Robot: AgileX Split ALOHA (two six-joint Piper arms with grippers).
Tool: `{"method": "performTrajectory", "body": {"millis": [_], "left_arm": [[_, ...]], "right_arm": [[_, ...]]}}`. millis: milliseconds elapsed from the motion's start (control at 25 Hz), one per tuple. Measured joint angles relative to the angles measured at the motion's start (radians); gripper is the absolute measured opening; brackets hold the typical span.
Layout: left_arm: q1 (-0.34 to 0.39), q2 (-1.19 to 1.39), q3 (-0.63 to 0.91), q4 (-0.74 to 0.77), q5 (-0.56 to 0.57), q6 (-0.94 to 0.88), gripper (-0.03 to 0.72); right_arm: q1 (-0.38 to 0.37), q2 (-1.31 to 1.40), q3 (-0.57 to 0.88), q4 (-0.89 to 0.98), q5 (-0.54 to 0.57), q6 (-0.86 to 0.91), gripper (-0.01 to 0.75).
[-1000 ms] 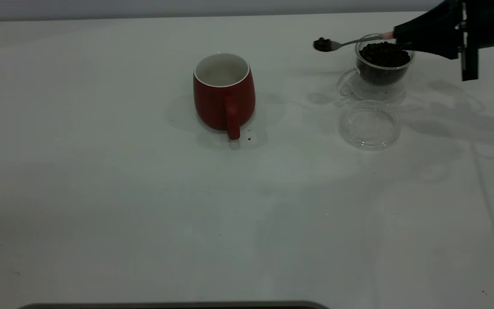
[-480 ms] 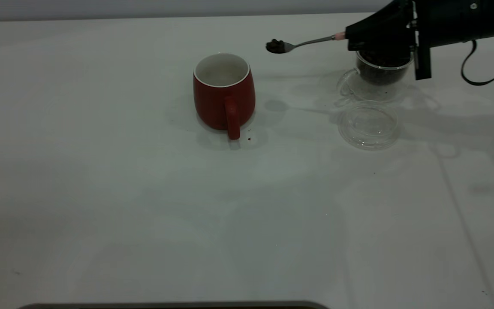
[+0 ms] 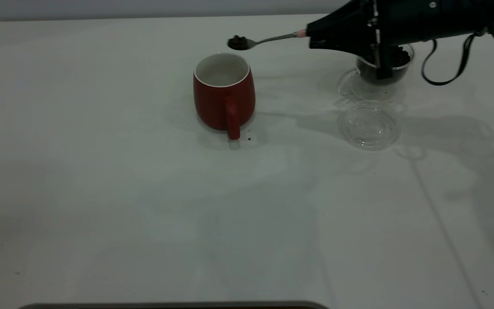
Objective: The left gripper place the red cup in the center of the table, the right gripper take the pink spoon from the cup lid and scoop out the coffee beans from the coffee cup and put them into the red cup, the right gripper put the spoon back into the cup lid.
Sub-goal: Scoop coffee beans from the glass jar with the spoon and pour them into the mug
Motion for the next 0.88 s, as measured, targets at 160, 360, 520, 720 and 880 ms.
{"method": "performTrajectory", "body": {"millis": [160,360,520,720,880], "left_arm": [[0.000,0.000,0.000,0.000,0.000,0.000,0.357],[0.000,0.000,0.000,0.000,0.000,0.000,0.357],[0.000,0.000,0.000,0.000,0.000,0.000,0.357],[0.000,0.000,0.000,0.000,0.000,0.000,0.357],[0.000,0.000,0.000,0.000,0.000,0.000,0.357]], "right_arm": [[0.041,0.000,0.000,0.032,-0.008,-0.026,0.096],[0.084,0.000,0.000,0.038,-0.094,-0.091,0.096],[0.092,0.000,0.000,0.040,-0.170,-0.158,0.096],[0.092,-0.012,0.000,0.049,-0.228,-0.309,0.096],[0.092,-0.066,0.000,0.044,-0.232,-0.438,0.096]]}}
